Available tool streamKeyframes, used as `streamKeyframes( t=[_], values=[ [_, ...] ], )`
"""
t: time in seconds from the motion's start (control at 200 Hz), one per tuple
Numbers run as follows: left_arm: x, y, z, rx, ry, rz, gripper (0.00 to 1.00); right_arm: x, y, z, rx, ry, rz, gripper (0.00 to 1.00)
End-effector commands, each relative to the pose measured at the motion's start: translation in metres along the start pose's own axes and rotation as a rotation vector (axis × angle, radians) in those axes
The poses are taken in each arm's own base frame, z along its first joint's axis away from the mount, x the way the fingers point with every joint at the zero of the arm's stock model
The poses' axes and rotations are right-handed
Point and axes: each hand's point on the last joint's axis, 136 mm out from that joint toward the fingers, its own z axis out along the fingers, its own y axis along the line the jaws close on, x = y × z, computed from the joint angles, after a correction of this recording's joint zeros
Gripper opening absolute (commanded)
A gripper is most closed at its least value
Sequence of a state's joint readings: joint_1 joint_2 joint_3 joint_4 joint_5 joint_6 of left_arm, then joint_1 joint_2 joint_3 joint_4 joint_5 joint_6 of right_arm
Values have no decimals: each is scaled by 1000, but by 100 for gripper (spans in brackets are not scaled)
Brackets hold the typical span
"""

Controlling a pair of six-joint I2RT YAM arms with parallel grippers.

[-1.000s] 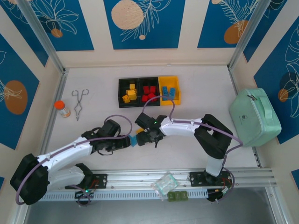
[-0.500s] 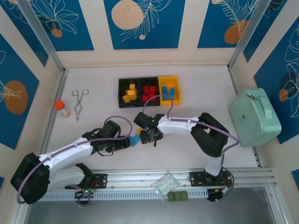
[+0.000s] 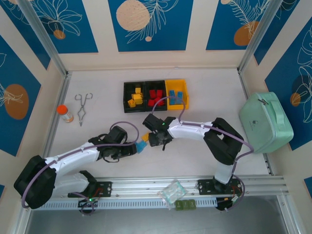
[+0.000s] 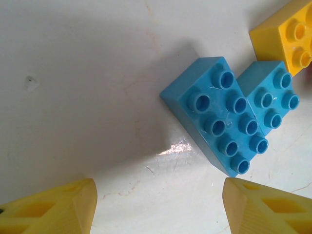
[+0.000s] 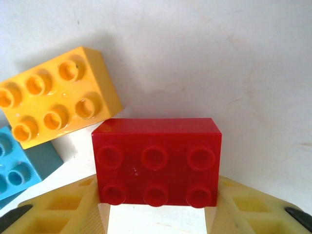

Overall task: Sort the legos into containers by color
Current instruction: Pick up the lego from the bottom-center of the table, then place the lego in the container.

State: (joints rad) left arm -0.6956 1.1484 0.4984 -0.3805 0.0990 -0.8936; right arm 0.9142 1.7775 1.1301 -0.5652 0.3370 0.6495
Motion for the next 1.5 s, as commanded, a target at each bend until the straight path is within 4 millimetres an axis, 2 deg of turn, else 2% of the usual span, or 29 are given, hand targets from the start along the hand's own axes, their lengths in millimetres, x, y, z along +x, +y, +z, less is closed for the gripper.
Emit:
streamKeyframes(
  t=[0.0, 0.22, 0.44, 0.59, 0.78, 0.97, 1.236, 1.356, 1.491],
  values=[
    [-7, -13, -6, 36, -23, 5, 68, -22, -8, -30, -16, -71, 12, 47],
    [-16, -25, -10, 55, -41, 18, 68, -70, -24, -61, -58, -130, 69, 47],
    [-26, -37, -16, 76, -63, 33, 68, -129, -41, -74, -70, -180, 127, 47],
    [-26, -37, -17, 77, -62, 37, 68, -169, -51, -71, -85, -176, 179, 47],
    [-25, -35, -21, 81, -77, 29, 68, -207, -57, -54, -83, -171, 205, 47],
    [-27, -36, -25, 88, -93, 31, 68, -232, -57, -33, -73, -146, 214, 47],
    [-22, -32, -23, 83, -80, 23, 68, -251, -61, 0, -56, -103, 234, 47],
    [-21, -29, -24, 79, -84, 18, 68, -259, -61, 6, -59, -106, 243, 49],
    [-19, -25, -24, 73, -85, 14, 68, -264, -60, 5, -64, -119, 244, 57]
  ],
)
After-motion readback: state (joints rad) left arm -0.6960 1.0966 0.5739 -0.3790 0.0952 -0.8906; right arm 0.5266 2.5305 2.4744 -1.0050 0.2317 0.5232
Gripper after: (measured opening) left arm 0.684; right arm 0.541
